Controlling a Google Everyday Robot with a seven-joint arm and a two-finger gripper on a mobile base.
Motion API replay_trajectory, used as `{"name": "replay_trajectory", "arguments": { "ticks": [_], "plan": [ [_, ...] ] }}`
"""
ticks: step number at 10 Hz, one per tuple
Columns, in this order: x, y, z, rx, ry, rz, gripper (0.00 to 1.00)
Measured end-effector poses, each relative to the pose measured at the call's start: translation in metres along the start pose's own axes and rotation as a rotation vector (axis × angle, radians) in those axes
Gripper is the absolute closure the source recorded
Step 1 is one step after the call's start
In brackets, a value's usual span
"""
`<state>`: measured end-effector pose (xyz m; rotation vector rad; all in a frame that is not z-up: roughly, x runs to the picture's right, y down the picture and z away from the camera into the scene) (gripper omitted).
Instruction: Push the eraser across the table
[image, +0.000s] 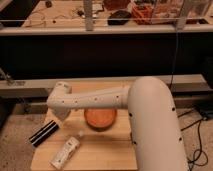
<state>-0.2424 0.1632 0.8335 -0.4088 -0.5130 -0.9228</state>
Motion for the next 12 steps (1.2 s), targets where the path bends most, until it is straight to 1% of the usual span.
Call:
{"name": "replay_trajectory", "arguments": {
  "ticks": [4,6,9,12],
  "plan": [
    [-0.001,0.002,0.015,-0.009,-0.051,0.019,1.0],
    [0.0,0.003,0.022,-0.023,-0.061,0.026,1.0],
    [-0.004,-0.001,0.029,-0.041,-0.074,0.022,1.0],
    [-0.007,-0.006,0.029,-0.029,-0.101,0.015,1.0]
  ]
}}
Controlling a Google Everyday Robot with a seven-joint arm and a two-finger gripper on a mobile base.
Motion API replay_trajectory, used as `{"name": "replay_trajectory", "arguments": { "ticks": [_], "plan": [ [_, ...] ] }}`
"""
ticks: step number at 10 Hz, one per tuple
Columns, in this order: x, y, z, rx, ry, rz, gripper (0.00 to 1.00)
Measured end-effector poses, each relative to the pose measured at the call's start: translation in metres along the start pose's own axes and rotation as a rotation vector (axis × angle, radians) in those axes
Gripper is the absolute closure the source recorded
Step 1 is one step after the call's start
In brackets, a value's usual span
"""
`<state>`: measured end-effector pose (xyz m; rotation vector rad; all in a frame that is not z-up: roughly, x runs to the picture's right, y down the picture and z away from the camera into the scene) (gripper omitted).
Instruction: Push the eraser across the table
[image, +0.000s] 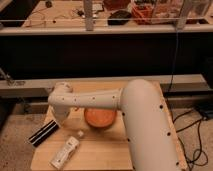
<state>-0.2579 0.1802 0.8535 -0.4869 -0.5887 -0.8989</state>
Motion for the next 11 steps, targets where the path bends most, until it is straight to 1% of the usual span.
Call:
{"name": "replay_trajectory", "arguments": {
  "ticks": [4,7,9,11],
  "plan": [
    [-0.009,-0.008,0.0,0.0,-0.023,-0.028,1.0],
    [-0.017,-0.014,0.001,-0.007,-0.029,-0.049,1.0],
    [-0.025,-0.021,0.0,-0.004,-0.037,-0.072,1.0],
    [-0.044,-0.037,0.003,0.001,-0.059,-0.12,1.0]
  ]
}}
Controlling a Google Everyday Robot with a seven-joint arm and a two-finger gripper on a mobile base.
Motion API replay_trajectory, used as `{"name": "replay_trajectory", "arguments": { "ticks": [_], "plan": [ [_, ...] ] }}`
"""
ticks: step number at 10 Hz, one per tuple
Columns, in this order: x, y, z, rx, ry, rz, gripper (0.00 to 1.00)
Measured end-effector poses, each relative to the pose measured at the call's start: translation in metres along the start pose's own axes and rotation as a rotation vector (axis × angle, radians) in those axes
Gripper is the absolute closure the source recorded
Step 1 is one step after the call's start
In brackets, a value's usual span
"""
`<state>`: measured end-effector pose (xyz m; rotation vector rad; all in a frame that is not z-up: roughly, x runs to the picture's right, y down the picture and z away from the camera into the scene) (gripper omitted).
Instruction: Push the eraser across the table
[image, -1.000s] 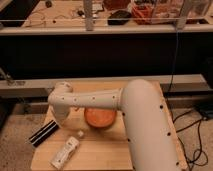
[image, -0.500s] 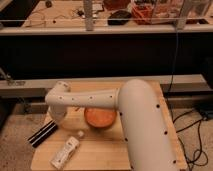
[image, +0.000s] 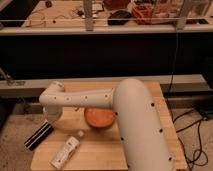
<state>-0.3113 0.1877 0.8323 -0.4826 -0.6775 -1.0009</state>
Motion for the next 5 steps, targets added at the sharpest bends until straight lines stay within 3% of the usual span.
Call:
{"name": "replay_trajectory", "arguments": {
  "ticks": [5],
  "plan": [
    [-0.046,-0.035,0.01,0.017,-0.067,-0.12,1.0]
  ]
}}
